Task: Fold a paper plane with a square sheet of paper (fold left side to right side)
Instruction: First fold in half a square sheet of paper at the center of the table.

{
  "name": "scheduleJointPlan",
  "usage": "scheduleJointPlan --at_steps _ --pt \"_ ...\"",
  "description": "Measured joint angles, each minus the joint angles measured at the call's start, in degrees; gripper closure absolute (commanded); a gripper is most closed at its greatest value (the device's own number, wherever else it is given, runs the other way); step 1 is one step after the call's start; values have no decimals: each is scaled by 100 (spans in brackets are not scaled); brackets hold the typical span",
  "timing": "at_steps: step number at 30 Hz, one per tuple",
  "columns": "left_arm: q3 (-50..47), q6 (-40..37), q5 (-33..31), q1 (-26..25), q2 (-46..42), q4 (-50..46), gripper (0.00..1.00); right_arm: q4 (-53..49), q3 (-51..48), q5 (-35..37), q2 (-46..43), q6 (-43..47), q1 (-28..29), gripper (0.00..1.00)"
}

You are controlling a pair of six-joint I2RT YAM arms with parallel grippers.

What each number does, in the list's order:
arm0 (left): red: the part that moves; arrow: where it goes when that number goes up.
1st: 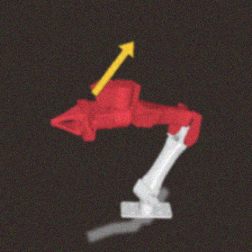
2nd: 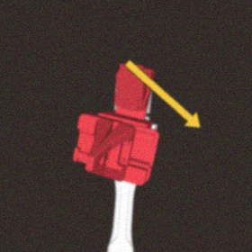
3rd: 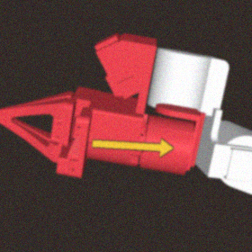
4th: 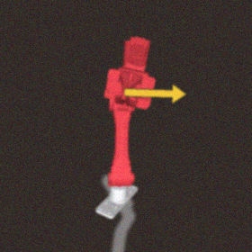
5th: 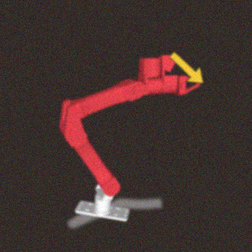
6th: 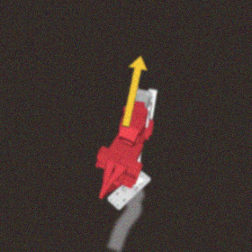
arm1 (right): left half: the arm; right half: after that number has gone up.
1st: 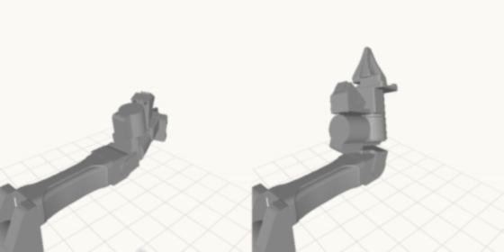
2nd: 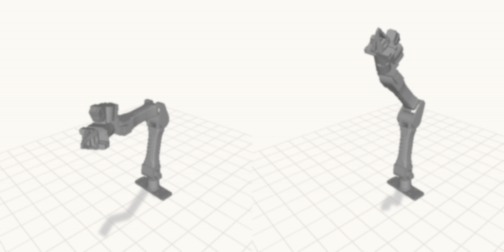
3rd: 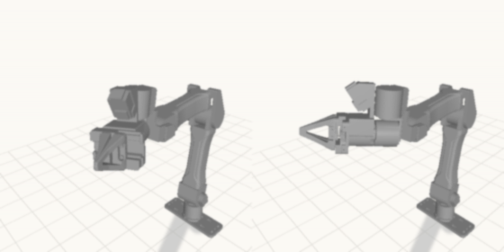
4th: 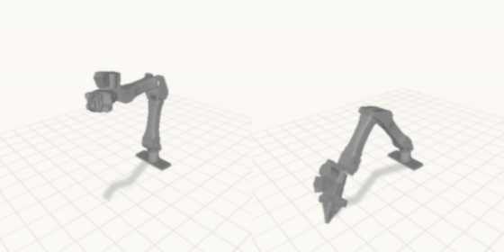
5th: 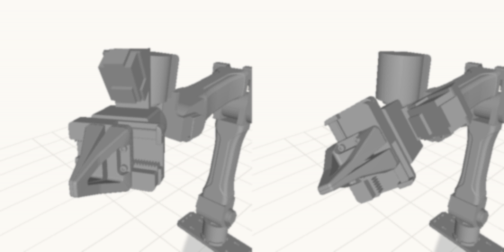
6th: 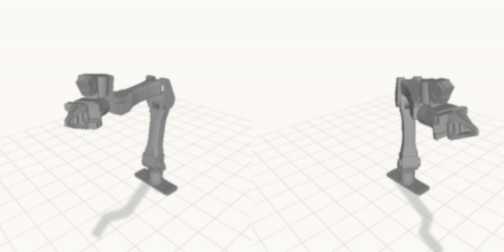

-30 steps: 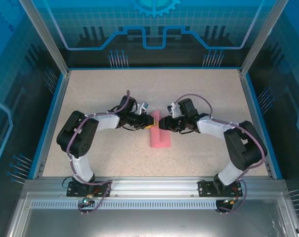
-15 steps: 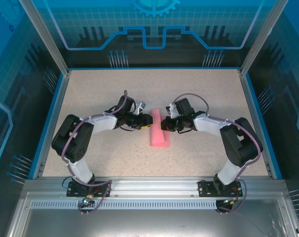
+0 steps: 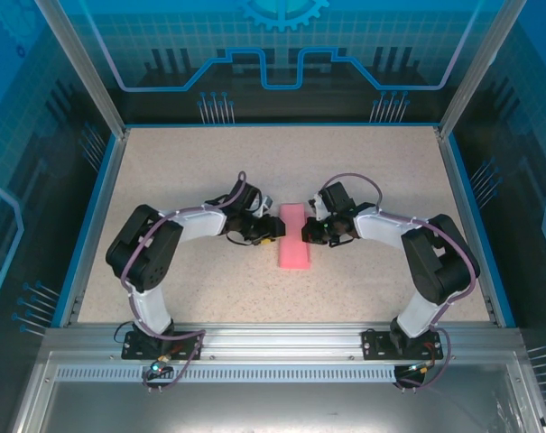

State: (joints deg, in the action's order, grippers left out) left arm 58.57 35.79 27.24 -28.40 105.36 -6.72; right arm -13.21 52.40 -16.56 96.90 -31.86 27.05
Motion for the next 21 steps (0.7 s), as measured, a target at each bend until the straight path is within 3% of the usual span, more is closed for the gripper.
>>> scheduleJointPlan --at_steps 5,14,21 --pt "402 -39 -203 -166 271 -251 60 -59 0 44 0 0 -7 100" --pt "671 -144 -485 -297 566 -664 61 -149 -101 382 -221 131 -9 64" --pt "883 -238 -649 -372 636 -973 59 -365 -271 1029 -1178 299 -116 55"
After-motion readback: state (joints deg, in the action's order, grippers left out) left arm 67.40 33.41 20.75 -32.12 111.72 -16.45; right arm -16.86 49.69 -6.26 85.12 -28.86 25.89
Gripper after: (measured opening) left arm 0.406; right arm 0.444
